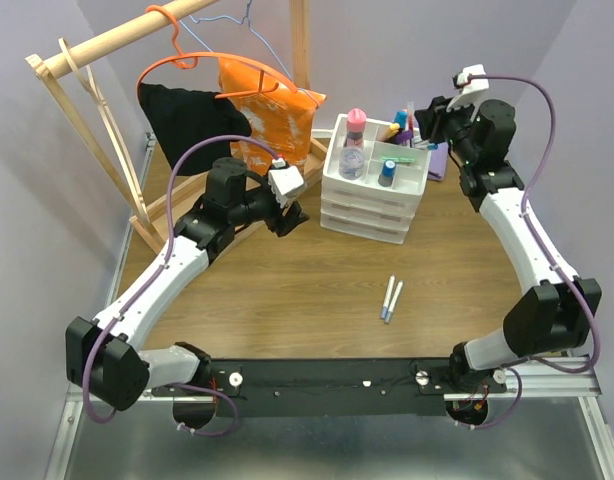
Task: Sort the stationery into containers
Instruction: Place the pen in the storage box, then pick up the pen from the center of the board.
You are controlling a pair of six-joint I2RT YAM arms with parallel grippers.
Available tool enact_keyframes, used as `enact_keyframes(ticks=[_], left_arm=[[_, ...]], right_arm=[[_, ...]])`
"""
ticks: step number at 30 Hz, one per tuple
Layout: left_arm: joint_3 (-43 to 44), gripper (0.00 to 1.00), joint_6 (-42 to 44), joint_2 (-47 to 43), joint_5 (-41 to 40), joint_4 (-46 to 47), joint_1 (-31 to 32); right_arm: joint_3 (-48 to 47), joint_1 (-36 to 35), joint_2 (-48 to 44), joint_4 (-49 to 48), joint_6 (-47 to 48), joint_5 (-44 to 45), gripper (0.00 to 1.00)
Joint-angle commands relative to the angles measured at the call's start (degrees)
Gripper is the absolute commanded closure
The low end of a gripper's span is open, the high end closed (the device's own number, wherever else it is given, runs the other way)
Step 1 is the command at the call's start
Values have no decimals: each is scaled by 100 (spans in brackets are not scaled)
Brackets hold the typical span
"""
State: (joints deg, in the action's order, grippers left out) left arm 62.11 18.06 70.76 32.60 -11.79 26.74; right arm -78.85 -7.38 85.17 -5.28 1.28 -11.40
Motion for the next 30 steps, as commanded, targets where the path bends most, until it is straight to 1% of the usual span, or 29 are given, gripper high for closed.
enact_keyframes(ticks=[1,2,3,5,6,7,9,10,11,13,14,15,16,17,18,20,21,22,24,25,28,30], left_arm=[[-85,30,83,-264,27,-16,24],[-85,30,101,-308,27,-16,24],[-102,30,92,-370,10,-25,24],[-146,30,110,-458,1,-51,24],[-172,30,118,-562,-25,-60,15],[-207,29,136,-616,-34,-86,15],[-322,29,179,-782,-52,-121,-2],[-383,29,189,-835,-43,-122,-11],[-488,29,189,-888,-43,-122,-29],[-594,29,136,-1029,9,-113,-90],[-690,29,92,-1073,27,-104,-108],[-726,29,75,-1152,45,-95,-125],[-770,30,13,-1178,62,-60,-160],[-849,29,-13,-1214,88,-43,-187],[-875,29,-22,-1275,115,-25,-213],[-963,29,-83,-1328,150,1,-301],[-981,30,-101,-1363,159,1,-345],[-999,29,-110,-1381,142,1,-371],[-1034,28,-172,-1398,141,10,-433],[-1043,28,-163,-1425,150,-25,-442],[-1069,28,-128,-1460,212,-77,-477],[-1104,27,-128,-1486,229,-104,-529]], right_arm=[[-473,43,-535,430,-75,-204,53],[-500,35,-719,509,-40,-318,53],[-509,43,-816,693,56,-702,53],[-421,35,-1062,1307,696,-1405,53],[-377,43,-1290,1649,1064,-2340,53],[-342,35,-1379,2714,2025,-2784,53],[-289,-61,-1598,3975,3145,-3558,53],[-193,-158,-1652,5165,4229,-3597,53],[-114,-263,-1696,5717,4797,-3563,53],[79,-711,-1862,6876,5870,-3212,54],[437,-878,-1942,7082,6623,-3011,55],[649,-1088,-2012,7232,6961,-2521,55],[913,-1569,-2204,7295,7191,-2247,55],[1141,-1826,-2293,7252,7524,-2018,55],[1605,-2290,-2381,7182,7640,-1589,55],[2021,-2767,-2548,6910,7930,-1139,55],[2432,-2978,-2566,6769,7975,-693,57],[2592,-3319,-2549,6498,7958,-480,57],[2769,-3559,-2260,6390,7914,-154,58],[2796,-3682,-2085,6408,7932,-135,59],[2813,-3780,-1539,6356,8010,-91,59],[2883,-3789,-1381,6241,8212,-47,63]])
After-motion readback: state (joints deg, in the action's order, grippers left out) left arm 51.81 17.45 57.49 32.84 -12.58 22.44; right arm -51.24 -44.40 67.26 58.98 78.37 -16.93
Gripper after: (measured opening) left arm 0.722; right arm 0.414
